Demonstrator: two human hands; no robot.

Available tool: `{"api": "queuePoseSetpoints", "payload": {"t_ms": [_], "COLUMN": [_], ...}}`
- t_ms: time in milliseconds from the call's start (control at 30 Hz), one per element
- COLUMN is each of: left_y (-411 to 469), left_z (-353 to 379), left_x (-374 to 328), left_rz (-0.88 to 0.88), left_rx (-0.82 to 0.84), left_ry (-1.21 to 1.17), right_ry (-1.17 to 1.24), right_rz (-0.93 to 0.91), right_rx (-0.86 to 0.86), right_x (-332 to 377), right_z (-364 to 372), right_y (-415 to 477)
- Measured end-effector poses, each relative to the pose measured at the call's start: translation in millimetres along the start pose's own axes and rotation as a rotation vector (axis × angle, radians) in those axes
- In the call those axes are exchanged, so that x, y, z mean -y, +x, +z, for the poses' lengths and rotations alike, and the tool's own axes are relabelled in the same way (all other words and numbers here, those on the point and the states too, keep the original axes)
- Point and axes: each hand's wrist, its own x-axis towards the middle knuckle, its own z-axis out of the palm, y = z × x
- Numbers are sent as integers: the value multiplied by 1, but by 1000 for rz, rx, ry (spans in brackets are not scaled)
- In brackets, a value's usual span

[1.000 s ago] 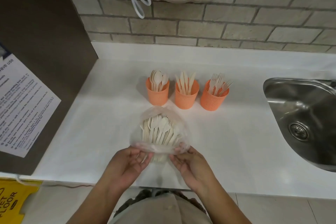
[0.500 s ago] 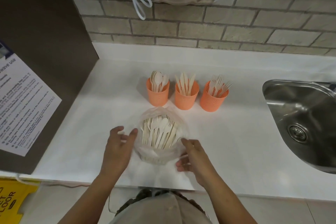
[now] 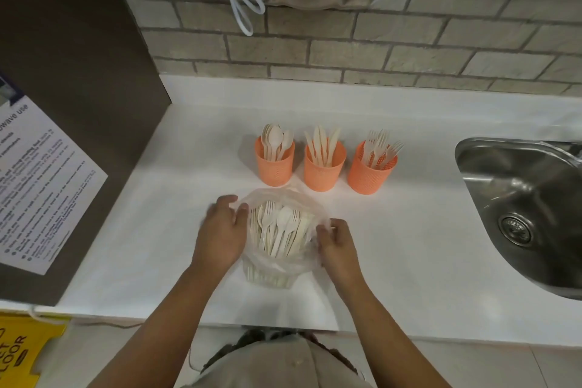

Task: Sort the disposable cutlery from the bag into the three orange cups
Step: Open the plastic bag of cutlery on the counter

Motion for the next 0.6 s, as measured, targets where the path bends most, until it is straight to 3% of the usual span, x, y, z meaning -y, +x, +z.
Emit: {"api": "queuePoseSetpoints", "payload": {"t_ms": [67, 100, 167, 233, 333, 467, 600], "left_y": [-16, -21, -21, -13, 1, 14, 17], "left_z": [-14, -20, -23, -13, 2, 17, 27], "left_x": [-11, -20, -33, -43, -48, -42, -33], "left_rz": [292, 380, 364, 224, 28, 29, 44], "left_rx": [-180, -162, 67, 318, 458, 451, 409], "left_ry": [79, 58, 134, 420, 594, 645, 572], "right_ry": [-369, -437, -505, -707, -971, -1002, -868], "right_rz": [-272, -430, -586, -501, -207, -146, -118], "right_rx": [-177, -214, -83, 110, 228, 167, 127], "right_x": [1, 9, 33, 54, 67, 59, 50], "right_z": [-6, -5, 2, 14, 30, 37, 39], "right_y": [-6, -9, -14, -16, -14, -1, 5]}}
